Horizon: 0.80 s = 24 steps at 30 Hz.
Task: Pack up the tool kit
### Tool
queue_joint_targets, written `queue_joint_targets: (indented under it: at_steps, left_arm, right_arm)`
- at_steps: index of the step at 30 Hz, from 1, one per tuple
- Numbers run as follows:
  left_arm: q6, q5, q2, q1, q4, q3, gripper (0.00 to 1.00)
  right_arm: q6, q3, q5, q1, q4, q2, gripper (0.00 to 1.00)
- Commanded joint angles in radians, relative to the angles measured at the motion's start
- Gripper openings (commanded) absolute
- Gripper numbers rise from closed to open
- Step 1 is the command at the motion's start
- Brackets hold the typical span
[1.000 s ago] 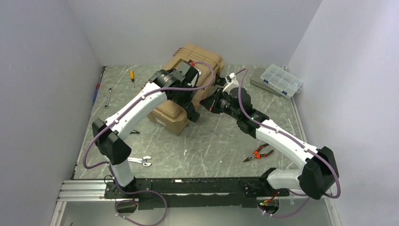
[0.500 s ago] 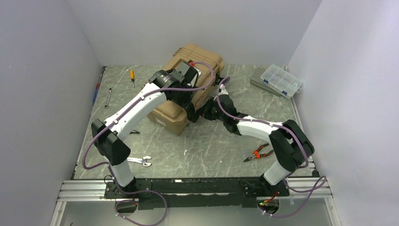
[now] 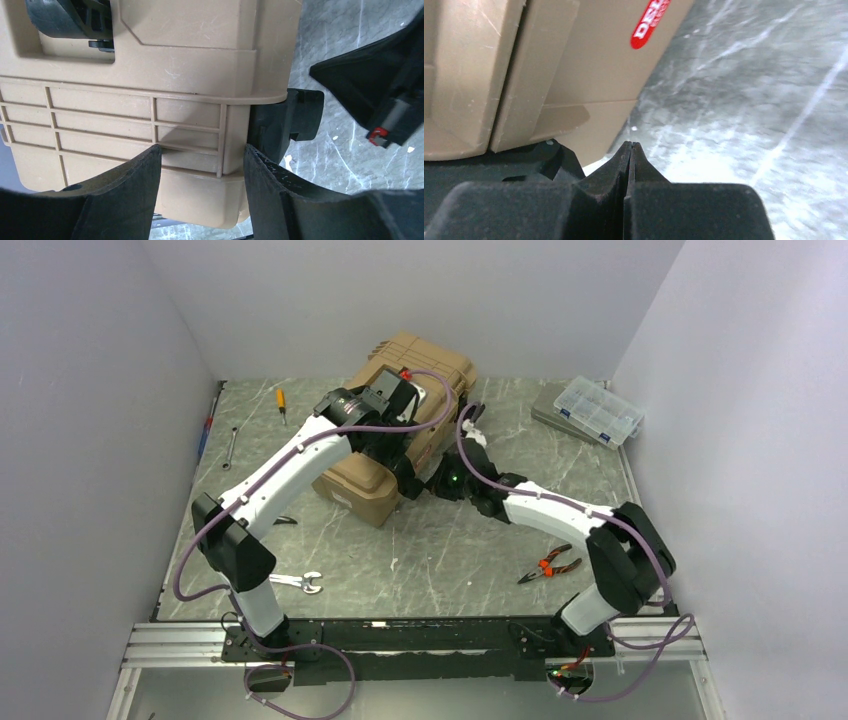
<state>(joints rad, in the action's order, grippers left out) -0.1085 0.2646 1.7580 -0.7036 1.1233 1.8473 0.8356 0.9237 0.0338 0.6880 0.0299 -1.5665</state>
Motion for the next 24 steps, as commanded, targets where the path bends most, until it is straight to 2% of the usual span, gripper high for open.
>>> queue_joint_targets:
  at_steps: [1,4,7,14,24]
  left_arm:
    - [-0.02,-0.137,0.115,0.019,0.01,-0.06,0.62]
    - [-0.02,-0.139,0.111,0.018,0.011,-0.059,0.62]
    - [-0.016,-0.133,0.108,0.019,0.015,-0.056,0.62]
    - [-0.01,-0.141,0.107,0.022,0.018,-0.05,0.61]
    - [-0.01,-0.182,0.089,0.033,-0.004,-0.086,0.6]
  right_arm:
    - [-0.015,0.093,0.23,0.006,-0.316,0.096,0.0]
    - [0.008,0.158,0.311,0.021,-0.466,0.103,0.0]
    - [0.012,0.2,0.33,0.059,-0.526,0.103,0.0]
    - [0.004,0.28,0.295,0.142,-0.505,0.083,0.0]
    - [0.017,0.37,0.242,0.156,-0.462,-0.075,0.0]
